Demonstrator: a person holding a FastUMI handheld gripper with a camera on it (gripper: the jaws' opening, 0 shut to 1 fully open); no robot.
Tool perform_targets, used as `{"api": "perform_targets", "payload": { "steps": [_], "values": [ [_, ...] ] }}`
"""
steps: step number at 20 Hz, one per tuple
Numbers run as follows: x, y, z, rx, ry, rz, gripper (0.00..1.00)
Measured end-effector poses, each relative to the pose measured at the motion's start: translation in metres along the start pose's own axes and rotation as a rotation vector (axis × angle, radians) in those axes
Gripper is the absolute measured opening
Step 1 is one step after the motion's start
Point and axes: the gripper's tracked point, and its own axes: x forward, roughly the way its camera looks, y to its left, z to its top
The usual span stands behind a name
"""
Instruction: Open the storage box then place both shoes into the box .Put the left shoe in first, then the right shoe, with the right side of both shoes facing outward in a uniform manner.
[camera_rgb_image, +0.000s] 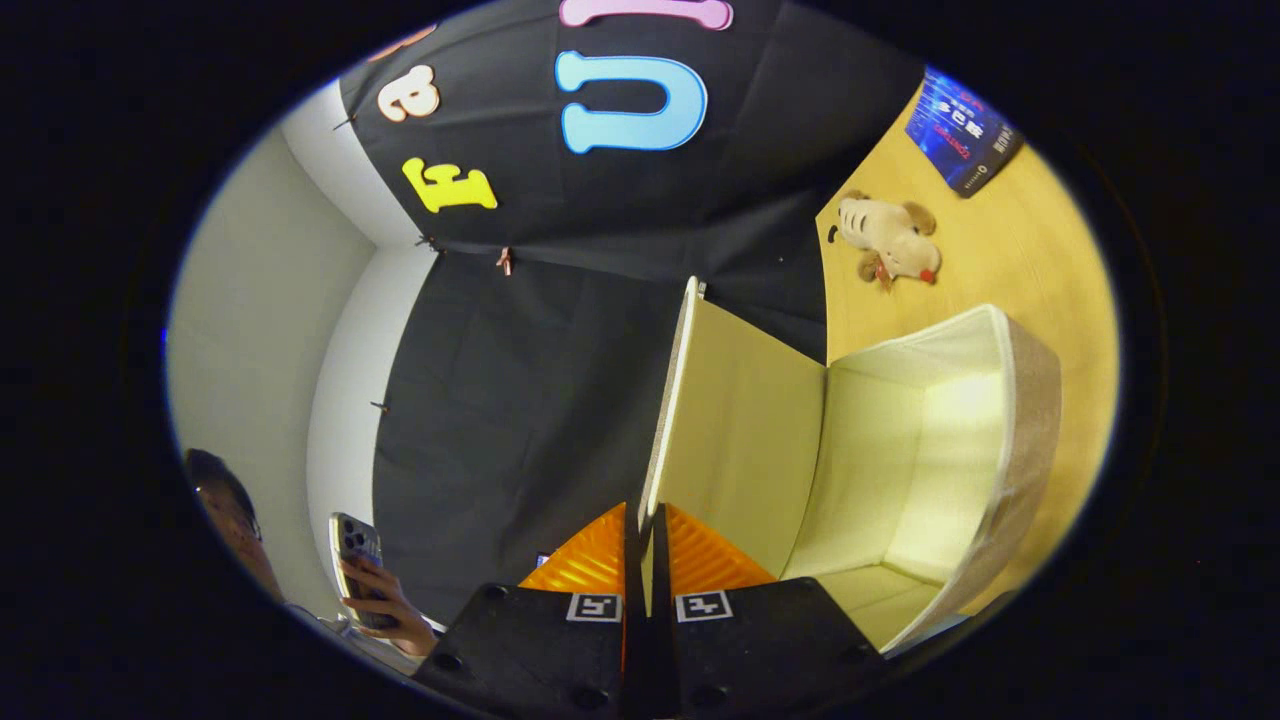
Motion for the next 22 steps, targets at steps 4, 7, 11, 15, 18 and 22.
{"api": "perform_targets", "payload": {
  "steps": [4, 7, 11, 15, 18, 22],
  "values": [
    [0.043, 0.012, -0.003, -0.023, 0.022, 0.001, 0.05],
    [0.077, 0.014, -0.005, -0.005, 0.034, -0.015, 0.05],
    [0.11, 0.018, -0.022, -0.033, 0.084, -0.037, 0.08],
    [0.118, 0.019, -0.042, -0.078, 0.119, -0.052, 0.55],
    [0.112, 0.02, -0.033, -0.115, 0.084, -0.048, 0.97],
    [0.077, 0.022, -0.014, -0.201, 0.016, -0.073, 0.97]
  ]
}}
